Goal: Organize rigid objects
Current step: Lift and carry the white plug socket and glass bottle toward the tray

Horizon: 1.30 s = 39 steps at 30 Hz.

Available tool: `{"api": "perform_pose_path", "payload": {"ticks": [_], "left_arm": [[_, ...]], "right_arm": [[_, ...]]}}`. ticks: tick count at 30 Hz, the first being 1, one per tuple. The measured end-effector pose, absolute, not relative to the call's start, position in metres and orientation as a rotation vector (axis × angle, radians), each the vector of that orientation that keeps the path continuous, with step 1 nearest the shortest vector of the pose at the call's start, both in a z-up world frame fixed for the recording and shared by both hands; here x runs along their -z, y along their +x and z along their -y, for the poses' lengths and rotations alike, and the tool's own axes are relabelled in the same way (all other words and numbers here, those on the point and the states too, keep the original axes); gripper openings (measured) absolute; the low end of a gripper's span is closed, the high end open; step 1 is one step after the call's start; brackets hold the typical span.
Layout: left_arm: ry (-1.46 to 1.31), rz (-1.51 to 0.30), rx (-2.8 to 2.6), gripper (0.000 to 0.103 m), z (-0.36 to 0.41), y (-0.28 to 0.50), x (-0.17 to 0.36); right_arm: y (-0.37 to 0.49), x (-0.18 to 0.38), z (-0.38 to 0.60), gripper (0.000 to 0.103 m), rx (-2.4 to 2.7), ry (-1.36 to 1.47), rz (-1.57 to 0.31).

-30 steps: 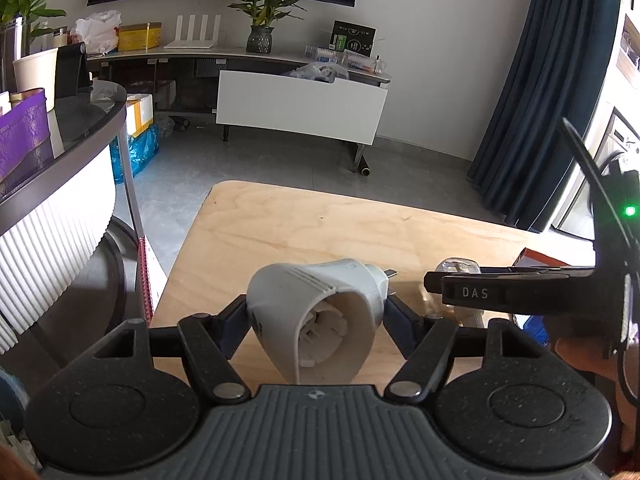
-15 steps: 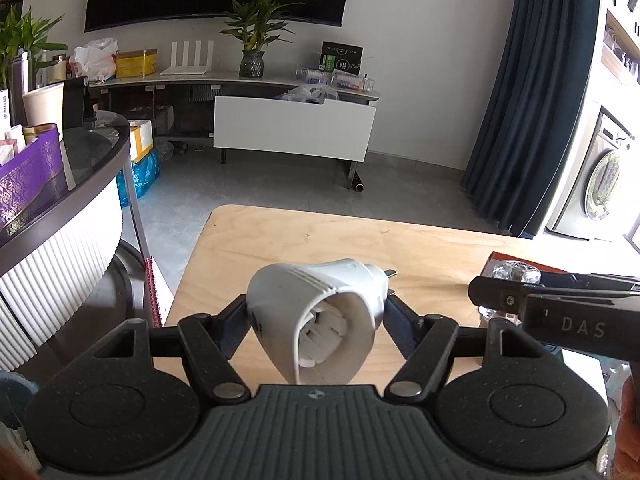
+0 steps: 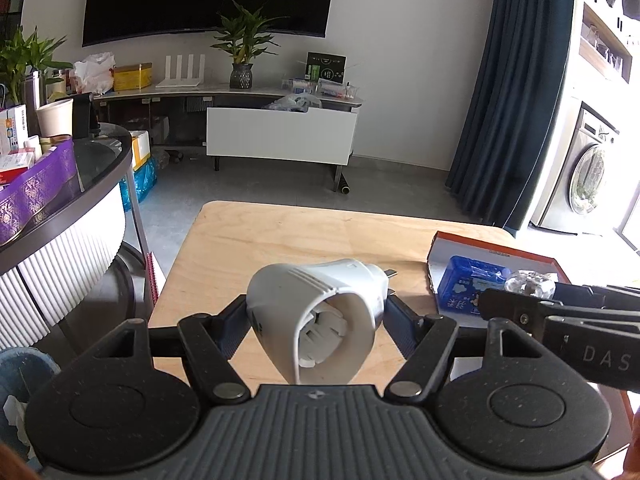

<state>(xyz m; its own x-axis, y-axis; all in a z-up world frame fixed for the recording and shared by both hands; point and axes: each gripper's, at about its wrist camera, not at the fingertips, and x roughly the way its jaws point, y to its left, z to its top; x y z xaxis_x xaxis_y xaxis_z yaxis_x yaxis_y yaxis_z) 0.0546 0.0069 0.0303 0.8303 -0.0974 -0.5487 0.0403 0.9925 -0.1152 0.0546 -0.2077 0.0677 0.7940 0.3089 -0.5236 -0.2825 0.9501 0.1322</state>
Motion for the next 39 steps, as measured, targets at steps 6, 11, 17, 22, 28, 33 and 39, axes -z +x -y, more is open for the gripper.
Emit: {"api": "perform_pose_path", "payload": {"ticks": [6,11,17,22,28,33,39], "left_arm": [[-0.086,-0.57,0.079,0.072,0.002,0.042,-0.036],[-0.082,-0.554,0.089,0.072,0.01,0.033,-0.039],[-0.07,-0.55,0.109,0.072,0.021,0.024,-0.038],[-0.073,-0.543,0.129,0.072,0.028,0.018,-0.039],[-0.073,-0.547,0.161,0.072,0.038,0.011,-0.038],[-0.071,-0.544,0.182,0.072,0.045,0.008,-0.038],[-0.062,-0.549,0.205,0.07,0.055,0.005,-0.036]], "right_arm": [[0.032,-0.07,0.218,0.06,-0.314,0.065,-0.55],[0.017,-0.073,0.228,0.06,-0.305,0.072,-0.526],[0.0,-0.076,0.241,0.06,-0.288,0.085,-0.503],[-0.011,-0.079,0.254,0.06,-0.275,0.097,-0.486],[-0.024,-0.082,0.267,0.06,-0.249,0.102,-0.469],[-0.032,-0.084,0.282,0.06,-0.224,0.11,-0.458],[-0.041,-0.084,0.297,0.06,-0.199,0.116,-0.447]]}}
